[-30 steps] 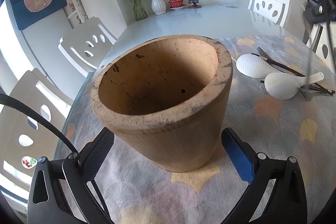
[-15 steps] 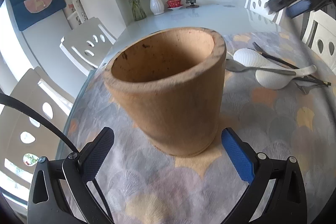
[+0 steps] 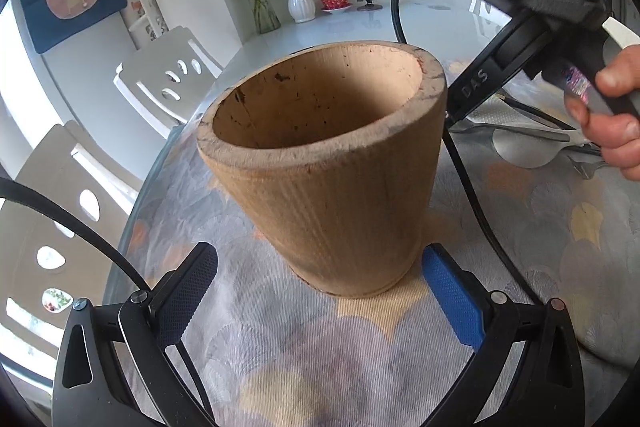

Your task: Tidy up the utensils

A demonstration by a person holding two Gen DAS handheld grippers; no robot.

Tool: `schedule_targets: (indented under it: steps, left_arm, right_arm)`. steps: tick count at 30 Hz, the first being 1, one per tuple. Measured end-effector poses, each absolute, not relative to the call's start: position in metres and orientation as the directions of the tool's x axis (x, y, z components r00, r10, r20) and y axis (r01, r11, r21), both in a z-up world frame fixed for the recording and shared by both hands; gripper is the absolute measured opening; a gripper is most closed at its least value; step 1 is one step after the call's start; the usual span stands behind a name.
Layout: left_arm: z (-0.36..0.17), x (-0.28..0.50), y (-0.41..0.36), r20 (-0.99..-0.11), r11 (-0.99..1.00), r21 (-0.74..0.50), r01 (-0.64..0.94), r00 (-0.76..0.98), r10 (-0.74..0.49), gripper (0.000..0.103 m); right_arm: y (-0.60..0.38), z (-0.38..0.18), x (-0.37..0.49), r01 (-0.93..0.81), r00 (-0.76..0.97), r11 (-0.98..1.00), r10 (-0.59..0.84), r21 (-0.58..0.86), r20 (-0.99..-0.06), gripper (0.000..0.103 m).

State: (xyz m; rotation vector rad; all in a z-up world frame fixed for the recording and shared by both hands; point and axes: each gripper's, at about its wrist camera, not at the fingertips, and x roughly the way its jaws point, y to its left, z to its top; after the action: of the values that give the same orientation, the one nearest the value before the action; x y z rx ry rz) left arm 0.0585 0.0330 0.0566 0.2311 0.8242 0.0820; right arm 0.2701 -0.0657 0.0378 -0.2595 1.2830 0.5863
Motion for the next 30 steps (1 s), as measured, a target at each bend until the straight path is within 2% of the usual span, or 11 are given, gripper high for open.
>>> schedule_targets:
  steps: [6,8,10,11,14,25,30]
  left_arm:
    - [0.054,0.064,0.034,-0.721,0.973,0.232,0.017,0.674,0.16,0.102]
    - [0.054,0.065,0.032,-0.722,0.972,0.236,0.023,0.673,0.159,0.102]
    - [0.054,0.064,0.031,-0.719,0.97,0.243,0.023,0.676,0.164,0.102]
    - [0.053,0.064,0.03,-0.718,0.969,0.245,0.024,0.677,0.165,0.102]
    - [0.053,0.063,0.03,-0.716,0.969,0.245,0.023,0.678,0.165,0.102]
    - [0.051,0.072,0.023,-0.701,0.971,0.237,0.038,0.699,0.144,0.102]
    - [0.054,0.078,0.022,-0.697,0.977,0.209,0.04,0.707,0.12,0.102]
  right_arm:
    - [-0.061,0.021,0.278,-0.551,0.178,0.825,0.261,0.124,-0.949,0.046]
    - [-0.061,0.023,0.278,-0.559,0.202,0.823,0.254,0.102,-0.946,0.034]
    - [-0.061,0.024,0.275,-0.575,0.223,0.814,0.249,0.079,-0.942,0.03]
    - [-0.062,0.025,0.274,-0.576,0.229,0.814,0.246,0.073,-0.942,0.016]
    - [-0.073,0.038,0.267,-0.554,0.251,0.828,0.266,0.087,-0.931,0.005]
    - [-0.104,0.075,0.25,-0.481,0.308,0.862,0.339,0.162,-0.889,0.003]
    - [-0.112,0.104,0.235,-0.481,0.346,0.864,0.343,0.148,-0.873,0.003]
